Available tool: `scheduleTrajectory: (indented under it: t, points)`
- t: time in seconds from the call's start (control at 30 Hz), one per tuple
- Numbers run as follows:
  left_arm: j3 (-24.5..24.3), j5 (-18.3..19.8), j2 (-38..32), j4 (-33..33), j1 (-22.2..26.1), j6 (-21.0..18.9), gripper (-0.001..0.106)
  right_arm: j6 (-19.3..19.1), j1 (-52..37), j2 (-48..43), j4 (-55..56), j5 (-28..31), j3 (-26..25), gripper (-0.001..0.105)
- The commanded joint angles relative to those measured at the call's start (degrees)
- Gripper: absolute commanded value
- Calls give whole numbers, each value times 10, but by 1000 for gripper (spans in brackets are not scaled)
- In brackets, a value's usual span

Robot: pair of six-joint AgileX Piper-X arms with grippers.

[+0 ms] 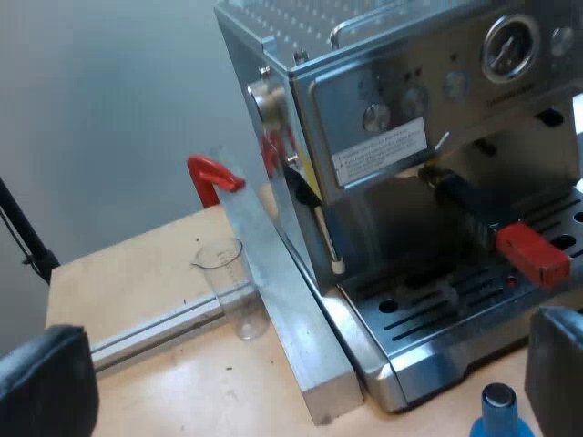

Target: Put the handle in the coffee machine

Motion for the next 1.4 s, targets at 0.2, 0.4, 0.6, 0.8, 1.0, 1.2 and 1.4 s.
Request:
scheduleTrajectory:
  t: [0.2, 0.4, 0.6, 0.8, 1.0, 1.2, 1.4]
  points:
    - [-2, 1, -57, -3, 0, 13, 97, -10, -2, -102, 3, 63, -3, 69]
    - [-2, 1, -74, 7, 0, 14, 97, -43, 0, -120, 32, 74, -21, 69]
    - [-2, 1, -77, 41, 0, 14, 97, -41, 0, -123, 37, -12, -18, 69]
    - [31, 19, -79, 1, 25, -19, 97, -40, 0, -122, 17, -77, 25, 69]
    - [95, 8, -79, -54, 28, -39, 97, -27, 0, -121, -48, -113, 91, 69]
    - [167, -35, -78, -107, 24, -47, 97, -6, 0, -121, -70, -113, 154, 69]
    - [221, -55, -77, -119, 24, -52, 97, 19, 0, -120, -70, -113, 220, 69]
